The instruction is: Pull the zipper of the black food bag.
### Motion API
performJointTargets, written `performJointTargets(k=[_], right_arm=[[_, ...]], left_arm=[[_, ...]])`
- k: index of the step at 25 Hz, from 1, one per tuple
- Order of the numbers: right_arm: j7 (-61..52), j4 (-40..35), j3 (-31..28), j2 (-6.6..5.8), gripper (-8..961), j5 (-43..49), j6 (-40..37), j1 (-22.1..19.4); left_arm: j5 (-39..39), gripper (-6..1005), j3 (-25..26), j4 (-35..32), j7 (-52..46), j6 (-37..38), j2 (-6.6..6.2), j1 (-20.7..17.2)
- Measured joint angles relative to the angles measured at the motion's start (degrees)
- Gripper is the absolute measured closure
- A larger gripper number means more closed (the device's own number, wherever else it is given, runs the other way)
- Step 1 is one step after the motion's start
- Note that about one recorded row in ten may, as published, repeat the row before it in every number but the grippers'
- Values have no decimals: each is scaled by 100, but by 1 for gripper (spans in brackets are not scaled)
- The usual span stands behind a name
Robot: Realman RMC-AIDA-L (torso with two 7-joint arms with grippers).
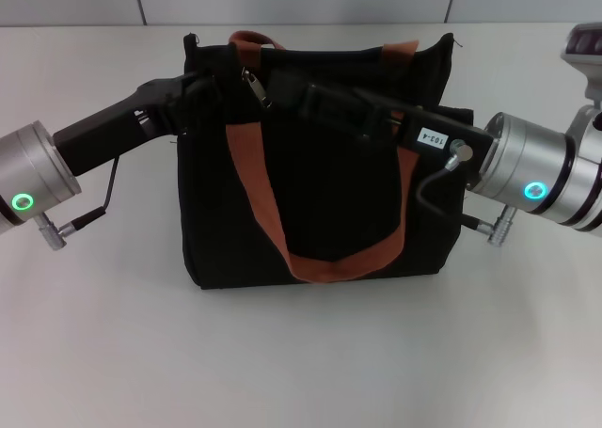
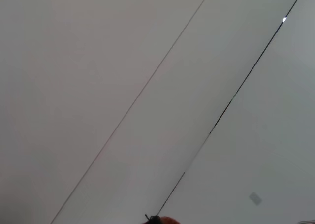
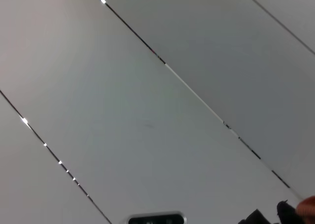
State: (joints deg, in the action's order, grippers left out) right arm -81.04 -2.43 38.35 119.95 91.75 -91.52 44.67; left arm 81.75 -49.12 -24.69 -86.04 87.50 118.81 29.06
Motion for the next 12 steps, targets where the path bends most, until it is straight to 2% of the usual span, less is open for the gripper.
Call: performJointTargets(k=[12], right_arm=[[-70, -3, 111, -6, 118, -12, 238, 59]], left_arm=[[-1, 968, 4, -17, -1, -7, 1, 38]])
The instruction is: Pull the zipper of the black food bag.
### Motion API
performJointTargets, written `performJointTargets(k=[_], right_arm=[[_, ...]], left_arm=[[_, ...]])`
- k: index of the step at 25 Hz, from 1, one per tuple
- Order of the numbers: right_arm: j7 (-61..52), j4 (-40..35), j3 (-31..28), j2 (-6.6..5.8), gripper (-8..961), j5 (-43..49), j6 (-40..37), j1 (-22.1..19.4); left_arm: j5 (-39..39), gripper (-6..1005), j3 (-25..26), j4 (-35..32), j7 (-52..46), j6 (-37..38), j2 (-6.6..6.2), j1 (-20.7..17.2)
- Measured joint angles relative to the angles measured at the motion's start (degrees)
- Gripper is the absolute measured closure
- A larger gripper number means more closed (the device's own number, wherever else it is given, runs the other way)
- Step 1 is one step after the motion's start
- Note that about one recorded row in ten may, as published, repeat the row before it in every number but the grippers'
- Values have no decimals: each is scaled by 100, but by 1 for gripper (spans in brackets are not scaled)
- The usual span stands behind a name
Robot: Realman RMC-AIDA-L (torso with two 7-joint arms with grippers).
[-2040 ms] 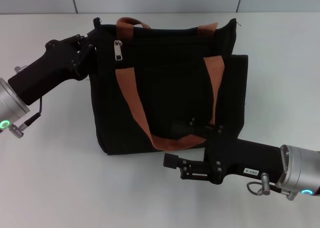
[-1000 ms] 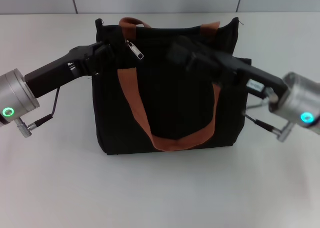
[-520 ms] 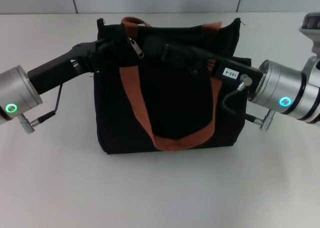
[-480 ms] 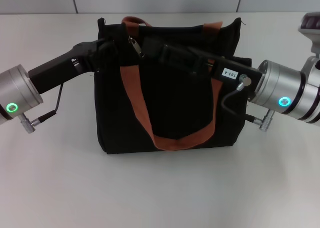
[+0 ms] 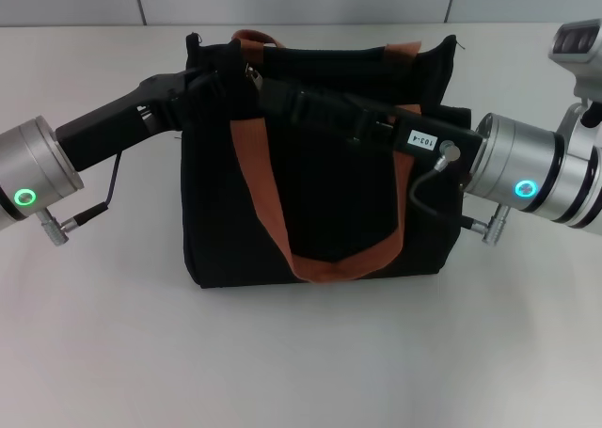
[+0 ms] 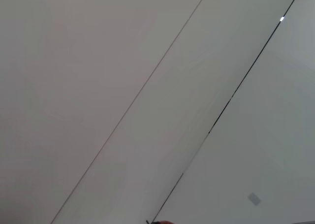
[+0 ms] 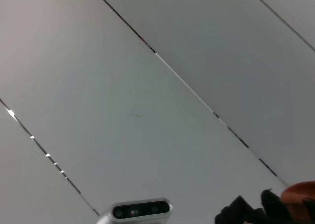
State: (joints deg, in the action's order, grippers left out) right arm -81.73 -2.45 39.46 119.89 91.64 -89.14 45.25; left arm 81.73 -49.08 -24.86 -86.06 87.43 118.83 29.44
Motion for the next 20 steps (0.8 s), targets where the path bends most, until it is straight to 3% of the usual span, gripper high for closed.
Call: performJointTargets(k=[10, 13, 20], right_arm=[[-57, 37, 74, -2, 119, 21, 265, 225], [-56, 51, 350, -2, 119, 34, 209, 323], [-39, 9, 387, -1, 118, 24, 66, 179]], left_arm=[[0, 968, -5, 12, 3, 0, -1, 25], [0, 968, -5, 14, 3, 1, 0, 35], [0, 968, -3, 16, 3, -3, 0, 43]])
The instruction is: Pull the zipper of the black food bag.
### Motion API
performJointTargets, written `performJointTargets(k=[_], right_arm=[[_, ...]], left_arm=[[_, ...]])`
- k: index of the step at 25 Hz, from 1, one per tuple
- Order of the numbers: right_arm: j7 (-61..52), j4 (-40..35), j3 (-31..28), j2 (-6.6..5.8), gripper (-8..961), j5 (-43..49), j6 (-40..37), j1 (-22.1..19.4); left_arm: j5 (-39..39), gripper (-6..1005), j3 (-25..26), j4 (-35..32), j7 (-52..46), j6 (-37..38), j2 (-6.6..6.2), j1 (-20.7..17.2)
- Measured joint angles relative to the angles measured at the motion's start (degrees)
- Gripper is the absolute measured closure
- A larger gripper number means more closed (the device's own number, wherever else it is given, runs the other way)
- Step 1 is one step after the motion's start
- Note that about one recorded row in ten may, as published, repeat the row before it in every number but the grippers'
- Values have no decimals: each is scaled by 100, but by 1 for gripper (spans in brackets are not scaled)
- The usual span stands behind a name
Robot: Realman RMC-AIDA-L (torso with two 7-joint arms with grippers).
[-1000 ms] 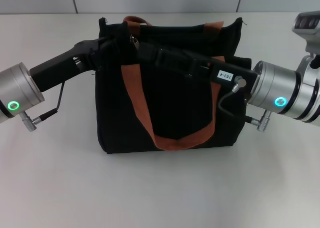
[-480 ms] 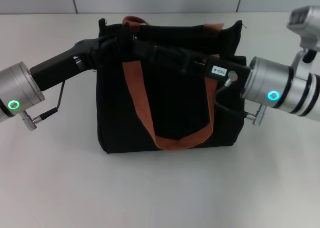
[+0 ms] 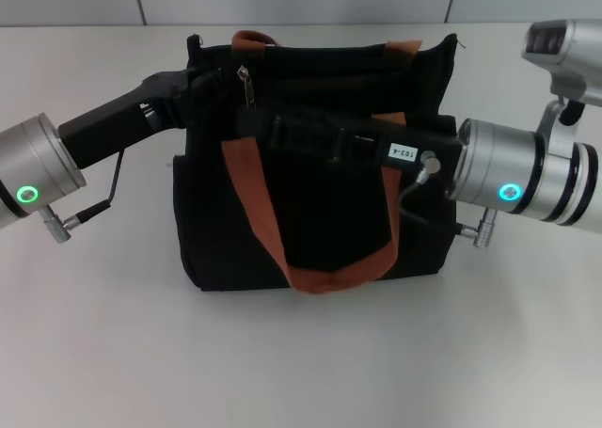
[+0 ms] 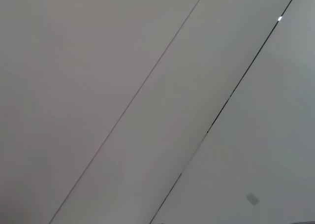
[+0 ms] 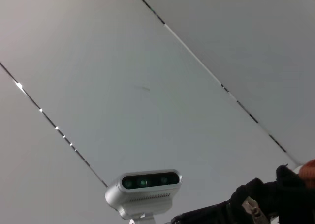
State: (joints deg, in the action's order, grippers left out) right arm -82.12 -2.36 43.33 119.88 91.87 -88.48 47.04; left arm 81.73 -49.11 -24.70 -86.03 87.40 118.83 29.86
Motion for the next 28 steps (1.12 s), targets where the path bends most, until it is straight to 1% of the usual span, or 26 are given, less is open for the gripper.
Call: performJointTargets(k=[4, 10, 19, 24, 28], right_arm=[[-1, -24, -37, 0, 118, -15, -4, -53], [-14, -28, -14, 0, 119, -29, -12, 53], [-6, -28, -10, 0, 119, -36, -67, 65], [-12, -27, -44, 0, 119, -50, 66, 71], [1, -21, 8, 0, 118, -48, 58, 191]], left_arm=[[0, 968, -2, 0, 24, -22, -1, 5], [0, 968, -2, 8, 32, -29, 8, 4], [0, 968, -3, 10, 34, -32, 9, 2], [0, 968, -2, 18, 34, -32, 8, 1], [0, 968, -3, 18, 34, -33, 9, 1]])
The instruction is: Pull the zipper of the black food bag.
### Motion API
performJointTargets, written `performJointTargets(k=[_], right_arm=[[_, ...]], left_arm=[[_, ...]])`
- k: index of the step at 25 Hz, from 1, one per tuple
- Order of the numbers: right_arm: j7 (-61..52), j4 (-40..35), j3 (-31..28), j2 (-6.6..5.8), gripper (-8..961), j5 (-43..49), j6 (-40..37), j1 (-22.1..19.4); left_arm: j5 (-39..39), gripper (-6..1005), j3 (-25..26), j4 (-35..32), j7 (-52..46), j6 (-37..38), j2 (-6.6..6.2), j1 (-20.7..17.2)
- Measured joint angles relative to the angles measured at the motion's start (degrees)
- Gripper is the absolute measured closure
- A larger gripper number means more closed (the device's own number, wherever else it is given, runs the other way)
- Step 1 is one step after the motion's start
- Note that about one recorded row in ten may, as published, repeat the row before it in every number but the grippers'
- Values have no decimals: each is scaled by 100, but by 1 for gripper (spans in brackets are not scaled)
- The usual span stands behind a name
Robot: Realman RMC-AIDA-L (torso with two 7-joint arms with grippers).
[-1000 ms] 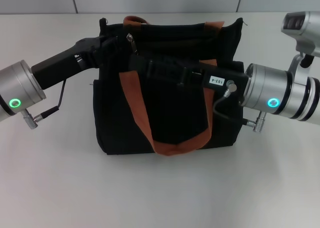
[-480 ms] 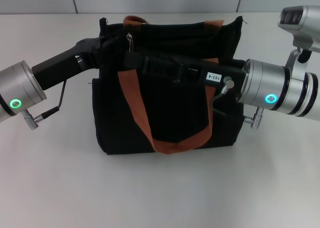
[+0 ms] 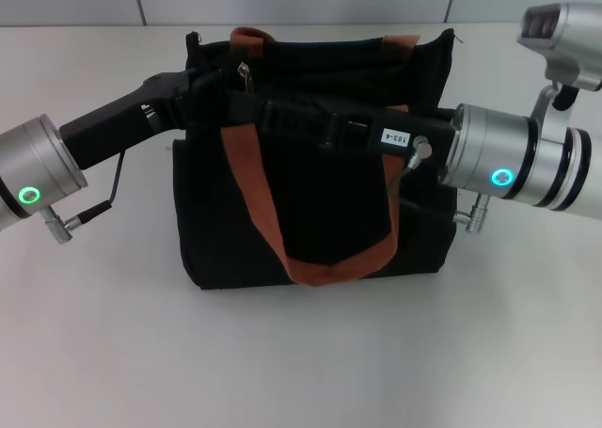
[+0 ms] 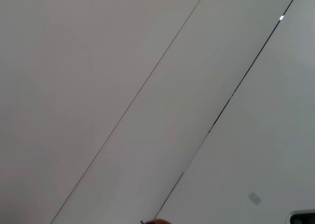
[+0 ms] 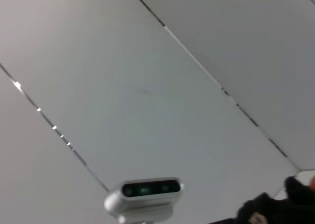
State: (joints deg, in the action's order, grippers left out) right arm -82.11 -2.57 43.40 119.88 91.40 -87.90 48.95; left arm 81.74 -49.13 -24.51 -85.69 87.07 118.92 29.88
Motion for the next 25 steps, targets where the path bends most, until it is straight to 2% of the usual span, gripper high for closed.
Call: performJointTargets(k=[12, 25], right_arm=[[12, -10, 10, 0, 118, -2, -109, -6], [-179, -28, 115, 0, 210, 48, 120, 124]], left_arm=[[0, 968, 0, -1, 0, -49, 0, 10], [0, 968, 1, 59, 3, -97, 9, 28]])
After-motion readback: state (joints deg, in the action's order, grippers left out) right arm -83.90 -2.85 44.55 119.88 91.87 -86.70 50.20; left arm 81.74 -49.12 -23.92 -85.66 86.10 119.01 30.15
